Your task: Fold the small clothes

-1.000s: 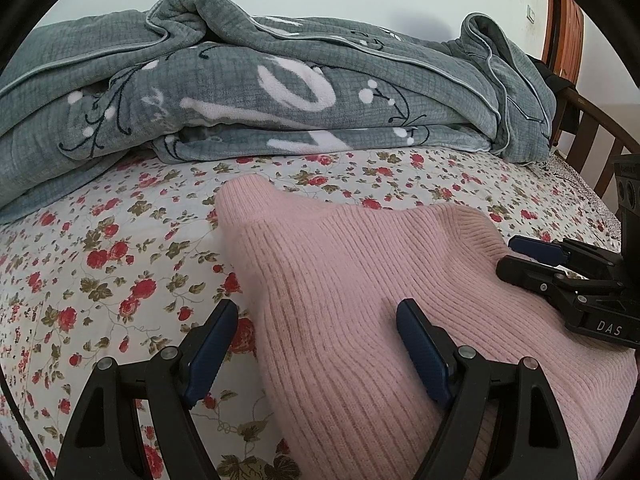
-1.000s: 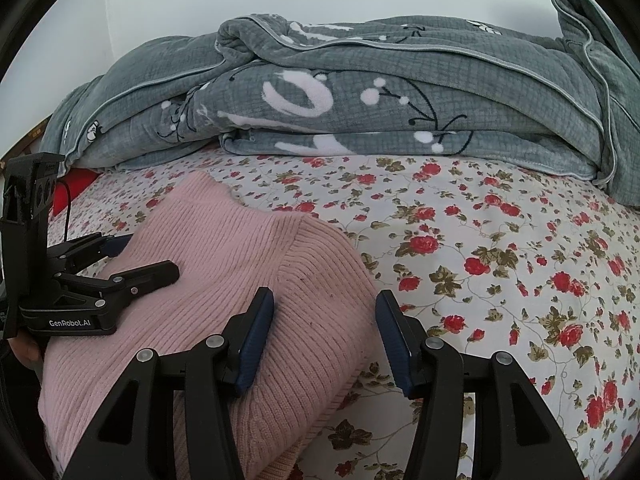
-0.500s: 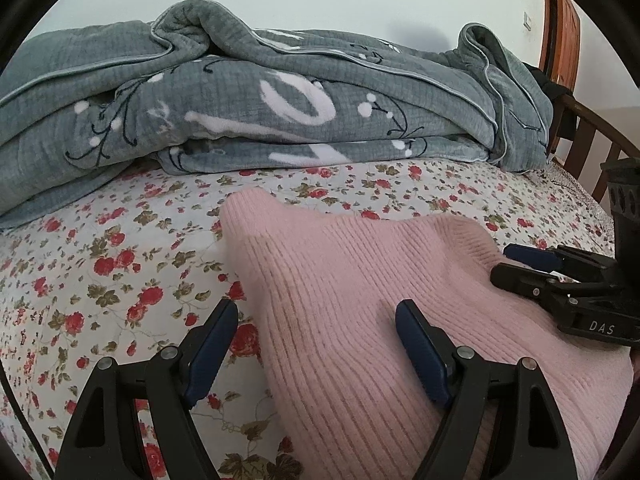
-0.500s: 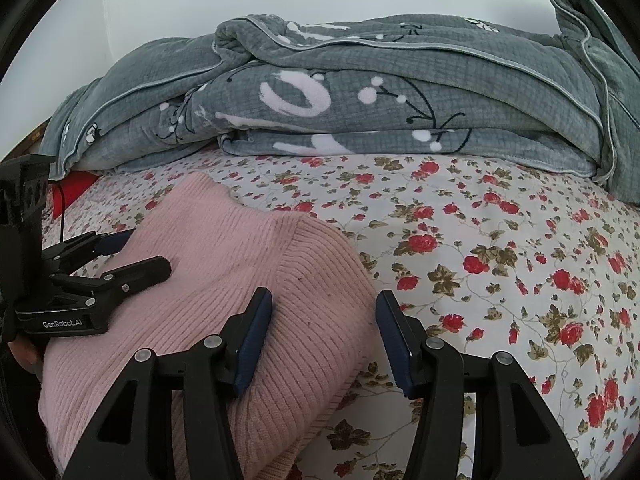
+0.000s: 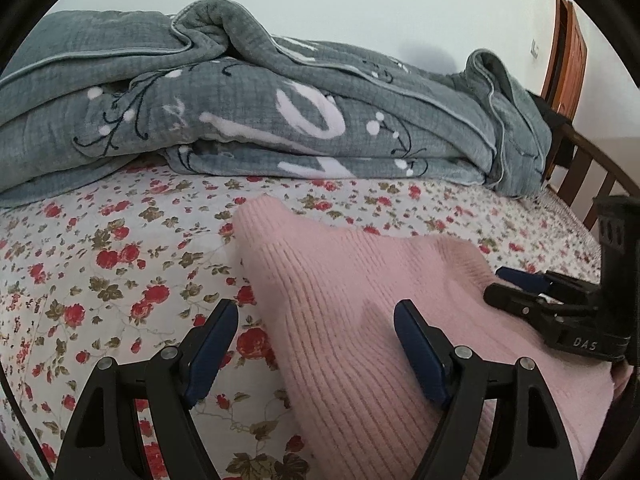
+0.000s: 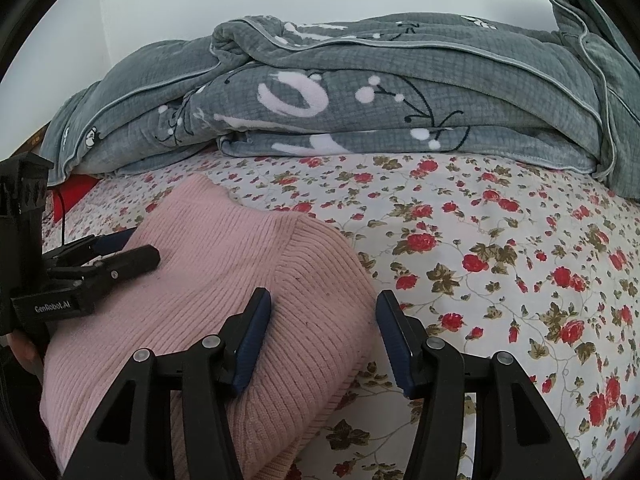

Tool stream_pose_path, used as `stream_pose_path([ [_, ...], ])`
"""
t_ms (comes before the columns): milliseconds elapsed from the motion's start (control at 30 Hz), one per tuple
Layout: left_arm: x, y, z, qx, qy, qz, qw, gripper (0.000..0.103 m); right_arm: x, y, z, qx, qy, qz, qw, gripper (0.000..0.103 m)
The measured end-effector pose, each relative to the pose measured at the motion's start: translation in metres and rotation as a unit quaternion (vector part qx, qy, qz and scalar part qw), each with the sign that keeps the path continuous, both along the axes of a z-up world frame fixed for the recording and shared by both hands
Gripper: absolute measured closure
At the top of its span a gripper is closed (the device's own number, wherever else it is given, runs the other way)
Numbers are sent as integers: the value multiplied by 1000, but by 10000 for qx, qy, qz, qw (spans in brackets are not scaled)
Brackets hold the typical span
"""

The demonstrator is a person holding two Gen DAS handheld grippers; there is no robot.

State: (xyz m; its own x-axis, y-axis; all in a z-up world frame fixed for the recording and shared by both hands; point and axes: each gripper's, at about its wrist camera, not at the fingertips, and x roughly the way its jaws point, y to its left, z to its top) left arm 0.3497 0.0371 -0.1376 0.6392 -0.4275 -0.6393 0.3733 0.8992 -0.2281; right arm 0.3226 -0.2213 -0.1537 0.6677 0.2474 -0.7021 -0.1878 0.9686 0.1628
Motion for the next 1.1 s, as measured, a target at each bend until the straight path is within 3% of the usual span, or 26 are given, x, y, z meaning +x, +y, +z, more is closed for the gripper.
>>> stream_pose_path([
  [433, -1, -3, 0, 45, -35, -79, 10000, 25, -1, -1, 0, 20, -2, -25, 10000, 47],
  [900, -10, -4, 7, -190, -222, -335, 9990, 25, -2, -1, 1, 13, -20, -37, 10000, 46],
  [1100, -13, -6, 8, -274, -220, -499, 9981, 25, -12, -2, 16, -57, -253, -107, 9996, 46],
])
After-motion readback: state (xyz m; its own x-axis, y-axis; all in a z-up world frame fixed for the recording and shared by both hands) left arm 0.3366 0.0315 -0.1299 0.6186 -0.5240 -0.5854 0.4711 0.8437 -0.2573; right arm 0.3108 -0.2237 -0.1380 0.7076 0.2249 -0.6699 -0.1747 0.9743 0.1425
